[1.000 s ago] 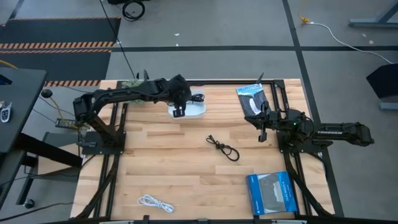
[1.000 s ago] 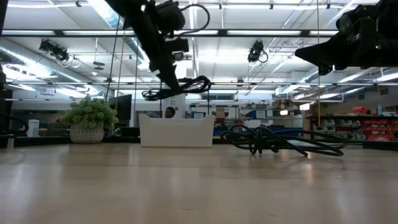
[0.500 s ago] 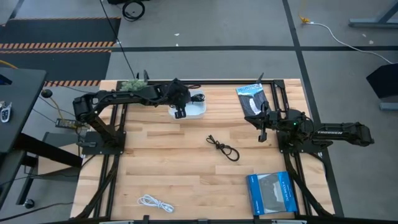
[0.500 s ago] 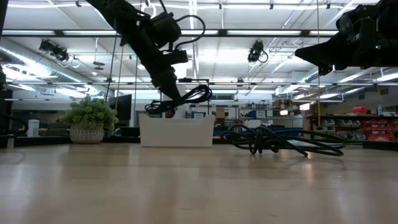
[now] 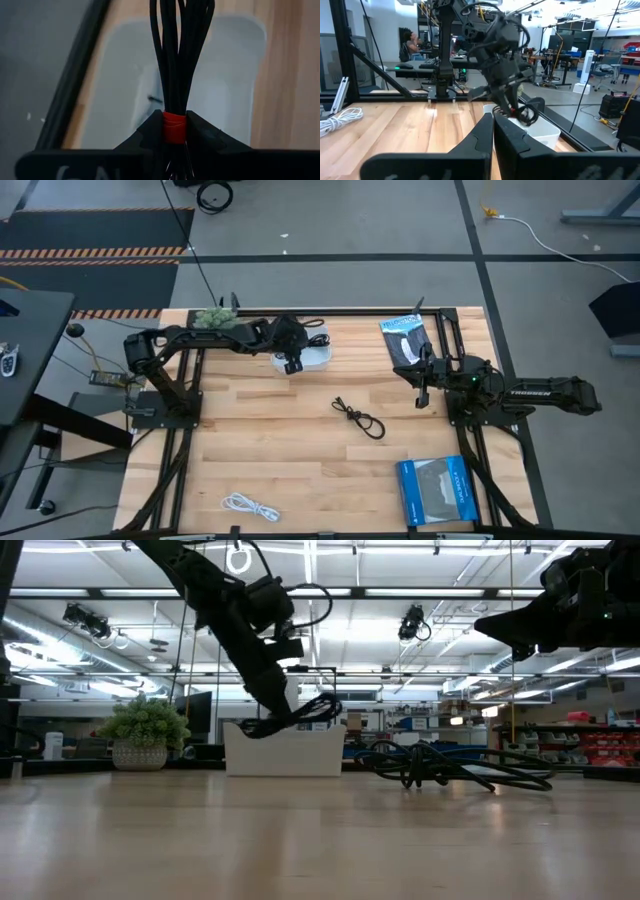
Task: Pick and place USB-C Cables
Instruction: Put the bottom black charger cable into the white bin
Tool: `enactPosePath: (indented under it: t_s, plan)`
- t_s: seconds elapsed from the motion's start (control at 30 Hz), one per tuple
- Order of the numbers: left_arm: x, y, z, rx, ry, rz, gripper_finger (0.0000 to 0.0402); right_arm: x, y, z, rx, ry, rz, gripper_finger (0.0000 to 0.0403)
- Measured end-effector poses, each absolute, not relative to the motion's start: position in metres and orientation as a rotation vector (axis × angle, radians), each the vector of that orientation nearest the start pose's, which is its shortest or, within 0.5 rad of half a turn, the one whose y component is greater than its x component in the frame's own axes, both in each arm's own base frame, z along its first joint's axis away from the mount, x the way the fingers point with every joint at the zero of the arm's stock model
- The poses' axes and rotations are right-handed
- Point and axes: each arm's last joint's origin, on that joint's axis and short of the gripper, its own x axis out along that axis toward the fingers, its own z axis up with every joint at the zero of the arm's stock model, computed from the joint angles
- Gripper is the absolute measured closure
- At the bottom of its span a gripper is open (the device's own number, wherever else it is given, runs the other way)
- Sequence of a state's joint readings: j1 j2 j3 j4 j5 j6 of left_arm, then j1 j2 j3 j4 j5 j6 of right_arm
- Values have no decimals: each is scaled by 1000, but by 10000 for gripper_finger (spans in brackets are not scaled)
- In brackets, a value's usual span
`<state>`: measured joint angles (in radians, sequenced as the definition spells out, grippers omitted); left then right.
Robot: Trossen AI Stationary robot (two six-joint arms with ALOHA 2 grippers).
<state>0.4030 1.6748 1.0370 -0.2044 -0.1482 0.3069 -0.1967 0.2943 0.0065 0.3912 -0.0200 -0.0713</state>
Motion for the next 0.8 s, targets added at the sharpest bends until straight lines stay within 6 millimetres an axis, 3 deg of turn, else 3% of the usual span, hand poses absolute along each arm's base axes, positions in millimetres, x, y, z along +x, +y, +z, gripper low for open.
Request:
enactPosePath:
  t_s: [0.8]
  plan:
    - [325, 141, 146, 205, 1080, 289, 329, 113, -22, 178, -83, -101, -180, 383]
